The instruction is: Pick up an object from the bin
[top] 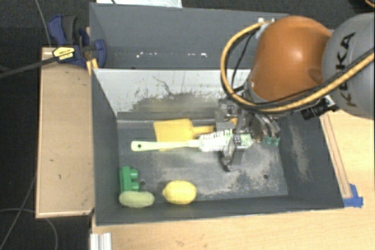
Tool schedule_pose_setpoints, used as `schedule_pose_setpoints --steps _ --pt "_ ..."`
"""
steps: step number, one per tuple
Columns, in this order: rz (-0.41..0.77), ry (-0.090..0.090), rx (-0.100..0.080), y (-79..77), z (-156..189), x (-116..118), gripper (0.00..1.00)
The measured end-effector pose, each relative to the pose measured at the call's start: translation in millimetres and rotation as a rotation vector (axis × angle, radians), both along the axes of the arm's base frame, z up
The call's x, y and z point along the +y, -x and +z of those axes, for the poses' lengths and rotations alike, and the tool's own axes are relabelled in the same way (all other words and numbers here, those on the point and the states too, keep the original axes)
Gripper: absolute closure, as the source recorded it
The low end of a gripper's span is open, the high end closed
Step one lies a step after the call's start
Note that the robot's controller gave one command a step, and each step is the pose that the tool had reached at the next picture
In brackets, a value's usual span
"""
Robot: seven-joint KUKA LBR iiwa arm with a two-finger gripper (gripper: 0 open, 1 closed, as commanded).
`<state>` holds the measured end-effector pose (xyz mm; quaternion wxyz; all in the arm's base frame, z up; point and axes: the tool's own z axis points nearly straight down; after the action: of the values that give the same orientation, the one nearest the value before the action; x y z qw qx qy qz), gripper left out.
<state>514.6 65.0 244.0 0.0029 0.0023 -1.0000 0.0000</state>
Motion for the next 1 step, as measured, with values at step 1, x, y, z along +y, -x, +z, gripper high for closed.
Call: schedule_pose_setpoints --steps 1 --pt "-0.004 -0.001 -0.009 -1.7 4.2 -0.6 0.0"
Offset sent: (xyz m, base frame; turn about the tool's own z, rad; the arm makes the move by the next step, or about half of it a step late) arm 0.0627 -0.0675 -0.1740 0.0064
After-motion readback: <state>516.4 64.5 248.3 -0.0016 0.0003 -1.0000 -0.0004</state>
